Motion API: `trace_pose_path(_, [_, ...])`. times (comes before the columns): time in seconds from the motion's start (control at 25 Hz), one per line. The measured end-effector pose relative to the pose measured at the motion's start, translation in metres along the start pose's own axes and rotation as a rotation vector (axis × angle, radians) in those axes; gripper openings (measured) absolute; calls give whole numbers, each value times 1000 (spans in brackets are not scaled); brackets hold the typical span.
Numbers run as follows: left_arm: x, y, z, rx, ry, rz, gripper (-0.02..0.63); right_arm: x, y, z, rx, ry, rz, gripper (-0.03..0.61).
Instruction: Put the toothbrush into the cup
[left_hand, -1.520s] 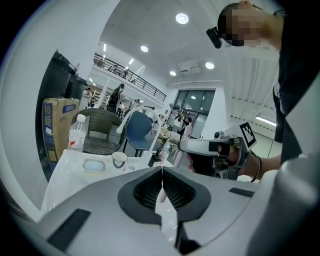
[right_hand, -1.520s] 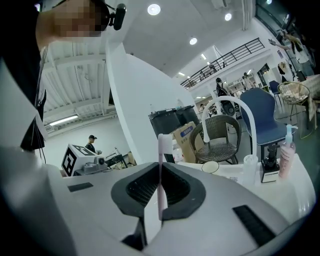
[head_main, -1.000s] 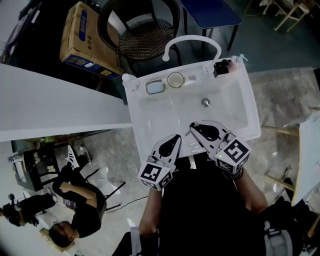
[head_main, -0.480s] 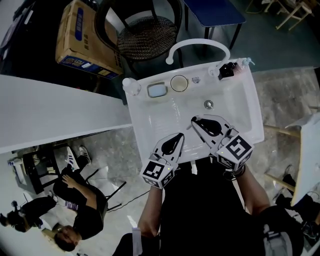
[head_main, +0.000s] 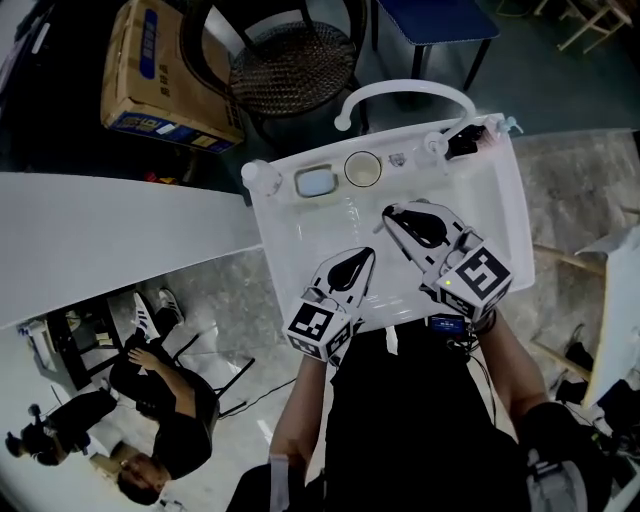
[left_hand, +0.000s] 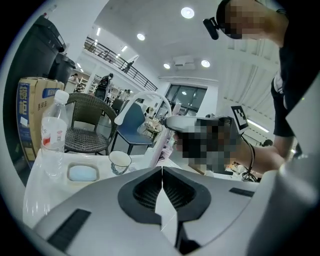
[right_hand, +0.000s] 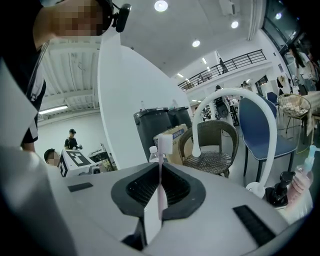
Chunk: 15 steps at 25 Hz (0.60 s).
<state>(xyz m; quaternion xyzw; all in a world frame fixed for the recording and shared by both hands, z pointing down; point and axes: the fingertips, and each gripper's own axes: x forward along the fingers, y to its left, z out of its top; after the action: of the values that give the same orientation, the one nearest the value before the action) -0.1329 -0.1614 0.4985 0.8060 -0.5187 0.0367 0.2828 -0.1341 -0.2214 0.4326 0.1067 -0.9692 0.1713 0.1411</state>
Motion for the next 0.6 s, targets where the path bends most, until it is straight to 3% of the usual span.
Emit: trace_pose_path(0.6, [31, 50, 2, -2, 23, 51, 12, 49, -64, 23, 6, -84, -44, 26])
